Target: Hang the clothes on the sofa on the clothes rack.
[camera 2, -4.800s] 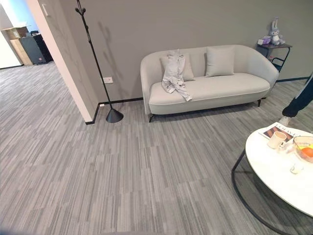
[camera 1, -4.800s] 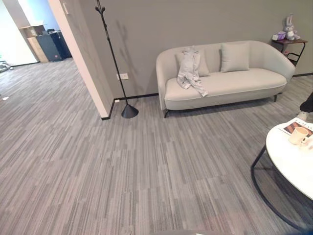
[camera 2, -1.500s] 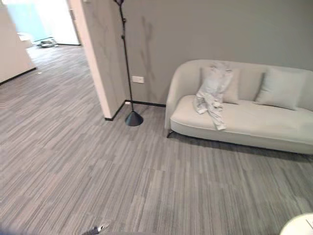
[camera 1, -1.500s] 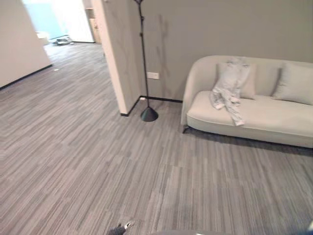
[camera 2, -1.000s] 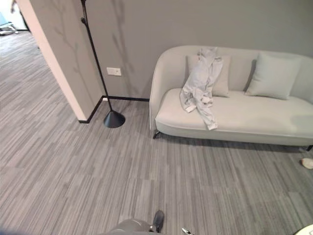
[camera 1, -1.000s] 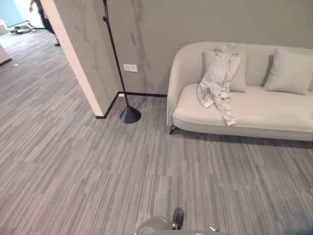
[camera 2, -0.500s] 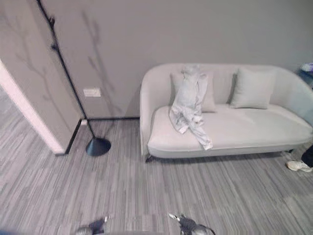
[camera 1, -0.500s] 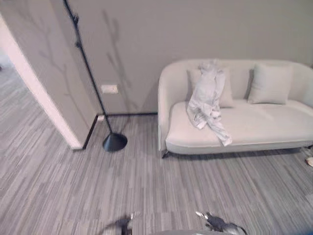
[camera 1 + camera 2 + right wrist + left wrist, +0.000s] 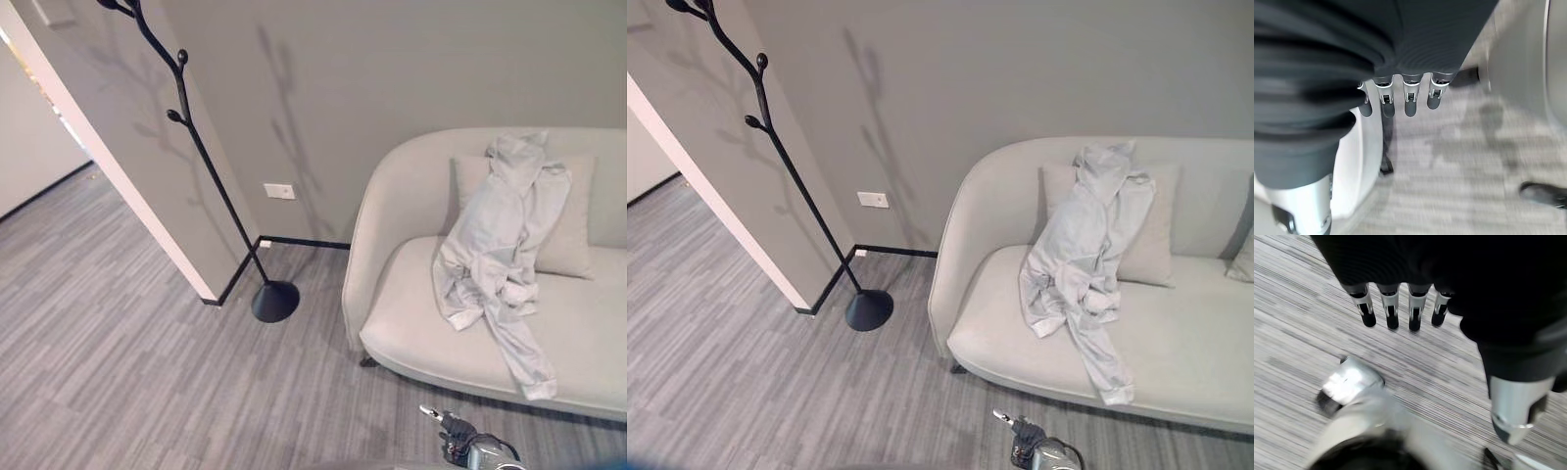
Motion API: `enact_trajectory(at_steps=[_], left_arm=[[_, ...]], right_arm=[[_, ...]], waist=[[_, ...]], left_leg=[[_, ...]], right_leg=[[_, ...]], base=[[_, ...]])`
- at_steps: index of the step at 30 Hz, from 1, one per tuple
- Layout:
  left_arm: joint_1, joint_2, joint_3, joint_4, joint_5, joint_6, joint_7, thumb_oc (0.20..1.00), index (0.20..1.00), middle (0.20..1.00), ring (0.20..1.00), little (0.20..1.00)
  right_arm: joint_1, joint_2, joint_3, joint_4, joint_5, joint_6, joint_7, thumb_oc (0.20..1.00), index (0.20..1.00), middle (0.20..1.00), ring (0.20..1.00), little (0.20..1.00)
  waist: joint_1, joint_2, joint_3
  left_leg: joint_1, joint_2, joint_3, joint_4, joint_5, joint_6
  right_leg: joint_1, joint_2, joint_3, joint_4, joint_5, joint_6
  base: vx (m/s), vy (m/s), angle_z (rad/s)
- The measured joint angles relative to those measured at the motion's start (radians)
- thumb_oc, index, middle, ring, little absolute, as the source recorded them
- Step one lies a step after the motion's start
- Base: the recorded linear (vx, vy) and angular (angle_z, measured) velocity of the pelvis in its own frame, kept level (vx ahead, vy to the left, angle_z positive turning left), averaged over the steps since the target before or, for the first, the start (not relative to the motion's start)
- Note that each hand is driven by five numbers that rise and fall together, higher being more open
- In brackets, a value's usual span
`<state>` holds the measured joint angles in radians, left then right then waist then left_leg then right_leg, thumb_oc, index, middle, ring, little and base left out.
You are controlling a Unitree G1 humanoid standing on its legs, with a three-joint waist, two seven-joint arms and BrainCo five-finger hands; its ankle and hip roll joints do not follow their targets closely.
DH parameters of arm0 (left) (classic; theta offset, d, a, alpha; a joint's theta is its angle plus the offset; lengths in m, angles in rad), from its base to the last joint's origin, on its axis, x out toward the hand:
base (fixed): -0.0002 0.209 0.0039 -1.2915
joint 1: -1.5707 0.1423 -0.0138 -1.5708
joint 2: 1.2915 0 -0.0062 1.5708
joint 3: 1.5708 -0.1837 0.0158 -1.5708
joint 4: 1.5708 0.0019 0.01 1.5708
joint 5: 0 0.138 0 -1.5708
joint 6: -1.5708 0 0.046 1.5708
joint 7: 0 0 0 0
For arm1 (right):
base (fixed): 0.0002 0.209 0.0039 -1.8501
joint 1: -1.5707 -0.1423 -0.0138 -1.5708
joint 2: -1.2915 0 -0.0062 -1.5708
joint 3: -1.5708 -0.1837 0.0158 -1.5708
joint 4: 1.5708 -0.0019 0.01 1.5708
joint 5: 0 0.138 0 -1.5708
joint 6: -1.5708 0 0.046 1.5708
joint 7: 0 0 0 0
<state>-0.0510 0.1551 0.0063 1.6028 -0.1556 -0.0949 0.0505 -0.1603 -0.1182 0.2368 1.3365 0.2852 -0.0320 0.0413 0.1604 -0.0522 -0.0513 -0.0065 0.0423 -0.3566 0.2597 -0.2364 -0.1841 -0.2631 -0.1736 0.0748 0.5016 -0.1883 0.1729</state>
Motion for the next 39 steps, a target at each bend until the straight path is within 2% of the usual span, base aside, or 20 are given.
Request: enact_trajectory(at_steps=[1,2,3,5,6,7,8,9,13,14,15,16,19,20,22,23,25,29,35,39], left_arm=[[-0.028,0.04,0.0,-0.047,-0.002,-0.012,0.004,1.0,1.0,1.0,1.0,1.0],[0.068,0.043,0.1,-0.153,-0.011,-0.019,0.001,1.0,1.0,1.0,1.0,1.0],[0.098,0.061,0.127,-0.096,-0.015,0.024,-0.002,1.0,1.0,1.0,1.0,1.0],[0.119,0.037,0.032,-0.094,-0.021,0.036,0.029,1.0,1.0,1.0,1.0,1.0],[0.09,0.045,0.034,-0.077,-0.019,0.02,0.018,1.0,1.0,1.0,1.0,1.0],[0.108,0.039,-0.022,-0.052,-0.018,0.037,0.002,1.0,1.0,1.0,1.0,1.0],[0.138,0.003,-0.032,-0.09,-0.016,0.052,0.0,1.0,1.0,1.0,1.0,1.0],[0.106,0.014,0.001,-0.128,-0.016,0.052,0.009,1.0,1.0,1.0,1.0,1.0],[0.063,0.039,0.034,-0.17,-0.011,0.021,0.007,1.0,1.0,1.0,1.0,1.0],[0.047,0.045,0.032,-0.183,-0.011,0.013,0.009,1.0,1.0,1.0,1.0,1.0],[0.036,0.047,0.03,-0.218,-0.011,0.022,0.013,1.0,1.0,1.0,1.0,1.0],[0.037,0.053,0.032,-0.229,-0.01,0.013,0.015,1.0,1.0,1.0,1.0,1.0],[0.043,0.06,0.072,-0.236,0.012,0.006,0.027,1.0,1.0,1.0,1.0,1.0],[0.056,0.069,0.071,-0.24,0.019,0.012,0.036,1.0,1.0,1.0,1.0,1.0],[0.077,0.095,0.077,-0.255,0.019,0.019,0.043,1.0,1.0,1.0,1.0,1.0],[0.099,0.072,0.12,-0.269,0.019,0.018,0.054,1.0,1.0,1.0,1.0,1.0],[0.111,0.031,0.151,-0.263,0.019,0.03,0.056,1.0,1.0,1.0,1.0,1.0],[0.103,-0.034,0.149,-0.272,0.019,0.031,0.056,1.0,1.0,1.0,1.0,1.0],[0.076,-0.009,0.0,-0.383,0.032,0.021,0.064,1.0,1.0,1.0,1.0,1.0],[0.013,-0.022,-0.075,-0.427,0.053,0.011,0.053,1.0,1.0,1.0,1.0,1.0]], right_arm=[[-0.014,0.012,0.057,-0.056,-0.016,0.021,0.012,1.0,1.0,1.0,1.0,1.0],[0.017,0.022,-0.025,-0.145,-0.029,-0.01,0.027,1.0,1.0,1.0,1.0,1.0],[-0.014,0.053,-0.112,-0.13,-0.029,-0.021,0.01,1.0,1.0,1.0,1.0,1.0],[0.003,0.015,-0.169,-0.104,-0.031,-0.043,-0.008,1.0,1.0,1.0,1.0,1.0],[0.042,-0.013,-0.227,-0.06,-0.029,-0.025,-0.029,1.0,1.0,1.0,1.0,1.0],[0.035,-0.034,-0.217,0.035,-0.031,0.01,-0.038,1.0,1.0,1.0,1.0,1.0],[-0.01,-0.064,-0.211,0.019,-0.03,-0.01,-0.03,1.0,1.0,1.0,1.0,1.0],[-0.015,-0.028,-0.159,-0.049,-0.035,-0.005,-0.032,1.0,1.0,1.0,1.0,1.0],[0.041,0.036,-0.095,-0.127,-0.052,0.003,-0.006,1.0,1.0,1.0,1.0,1.0],[0.044,0.025,-0.1,-0.124,-0.052,0.005,-0.009,1.0,1.0,1.0,1.0,1.0],[0.028,-0.008,-0.12,-0.118,-0.056,0.01,-0.017,1.0,1.0,1.0,1.0,1.0],[0.009,-0.028,-0.13,-0.128,-0.069,0.01,-0.028,1.0,1.0,1.0,1.0,1.0],[0.004,-0.1,-0.125,-0.311,-0.154,0.028,-0.071,1.0,1.0,1.0,1.0,1.0],[-0.028,-0.133,-0.115,-0.341,-0.191,0.012,-0.097,1.0,1.0,1.0,1.0,1.0],[-0.115,-0.238,-0.036,-0.351,-0.306,0.033,-0.142,1.0,1.0,1.0,1.0,1.0],[-0.119,-0.305,0.007,-0.41,-0.401,0.049,-0.166,1.0,1.0,1.0,1.0,1.0],[-0.17,-0.397,0.022,-0.431,-0.495,0.066,-0.221,1.0,1.0,1.0,1.0,1.0],[-0.178,-0.518,-0.028,-0.457,-0.6,0.118,-0.279,1.0,1.0,1.0,1.0,1.0],[-0.138,-0.525,-0.076,-0.504,-0.638,0.136,-0.323,1.0,1.0,1.0,1.0,1.0],[-0.201,-0.341,-0.074,-0.503,-0.606,0.133,-0.304,1.0,1.0,1.0,1.0,1.0]], waist=[[0.044,-0.085,0.011],[0.073,-0.054,0.023],[0.05,-0.055,0.02],[0.062,-0.062,0.027],[0.078,-0.051,0.035],[0.116,-0.06,0.02],[0.116,0.055,0.018],[0.086,0.111,0.026],[0.033,0.126,-0.009],[0.034,0.128,-0.015],[0.046,0.117,-0.024],[0.042,0.108,-0.026],[0.028,0.089,-0.015],[0.041,0.083,-0.008],[0.062,0.009,0.017],[0.068,0.025,0.021],[0.062,0.047,0.034],[0.03,0.05,0.072],[-0.045,0.076,0.115],[-0.045,0.082,0.131]], left_leg=[[-0.122,0.014,0.052,0.209,0.003,0.042],[-0.168,0.14,0.211,0.339,-0.079,0.102],[-0.108,0.169,0.178,0.28,-0.066,0.111],[-0.202,0.177,0.243,0.396,0.068,0.019],[-0.303,0.136,0.29,0.52,0.075,0.044],[-0.239,-0.123,0.243,0.3,0.015,0.006],[-0.193,-0.203,0.297,0.005,0.12,0.149],[-0.125,-0.183,0.318,-0.102,0.205,0.342],[0.045,-0.117,0.385,-0.304,0.222,0.339],[0.046,-0.101,0.391,-0.305,0.23,0.321],[0.044,-0.099,0.391,-0.298,0.218,0.308],[0.046,-0.096,0.383,-0.298,0.225,0.305],[0.003,-0.068,0.366,-0.214,0.182,0.23],[0.009,-0.049,0.369,-0.191,0.17,0.245],[0.007,-0.005,0.363,-0.21,0.181,0.149],[-0.013,0.039,0.369,-0.2,0.179,0.127],[-0.036,0.12,0.367,-0.214,0.209,0.076],[-0.063,0.218,0.37,-0.208,0.262,0.068],[-0.061,0.199,0.346,-0.336,0.332,0.012],[-0.08,0.098,0.349,-0.339,0.333,0.023]], right_leg=[[-0.078,0.016,-0.008,0.177,-0.105,-0.084],[-0.001,0.085,-0.07,0.068,-0.161,-0.101],[0.057,0.118,-0.089,0.018,-0.134,-0.125],[0.089,0.087,-0.208,0.068,-0.178,-0.204],[0.191,0.081,-0.266,-0.094,-0.173,-0.178],[0.297,0.035,-0.261,-0.278,-0.073,-0.153],[0.309,0.088,-0.176,-0.315,0.013,-0.099],[0.34,0.117,-0.125,-0.329,0.01,-0.086],[0.34,0.071,-0.227,-0.276,0.038,-0.137],[0.344,0.017,-0.239,-0.305,0.05,-0.125],[0.348,-0.119,-0.275,-0.39,0.106,-0.124],[0.365,-0.222,-0.263,-0.477,0.199,-0.07],[0.35,-0.366,-0.2,-0.459,0.329,-0.007],[0.353,-0.368,-0.176,-0.471,0.357,-0.03],[0.34,-0.304,-0.181,-0.474,0.482,-0.089],[0.348,-0.251,-0.188,-0.49,0.381,-0.07],[0.359,-0.165,-0.192,-0.561,0.343,-0.03],[0.36,-0.069,-0.193,-0.592,0.235,0.021],[0.34,-0.028,-0.204,-0.592,0.192,-0.013],[0.307,-0.119,-0.205,-0.592,0.207,-0.075]], base=[[0.0,0.0,0.44],[0.37,-0.458,0.37],[0.37,-0.458,0.05],[0.51,-0.33,0.77],[0.39,-0.099,1.2],[0.32,0.101,0.14],[0.21,0.096,-0.77],[0.31,0.185,-1.11],[0.13,0.014,-0.78],[0.05,-0.118,-0.14],[0.05,-0.091,0.03],[0.03,-0.255,0.14],[-0.02,-0.204,0.34],[-0.07,-0.214,0.11],[-0.1,-0.606,0.02],[-0.07,-0.549,-0.24],[-0.01,-0.308,-0.35],[0.0,-0.112,-0.14],[-0.02,-0.041,0.15],[-0.01,0.166,-0.06]])
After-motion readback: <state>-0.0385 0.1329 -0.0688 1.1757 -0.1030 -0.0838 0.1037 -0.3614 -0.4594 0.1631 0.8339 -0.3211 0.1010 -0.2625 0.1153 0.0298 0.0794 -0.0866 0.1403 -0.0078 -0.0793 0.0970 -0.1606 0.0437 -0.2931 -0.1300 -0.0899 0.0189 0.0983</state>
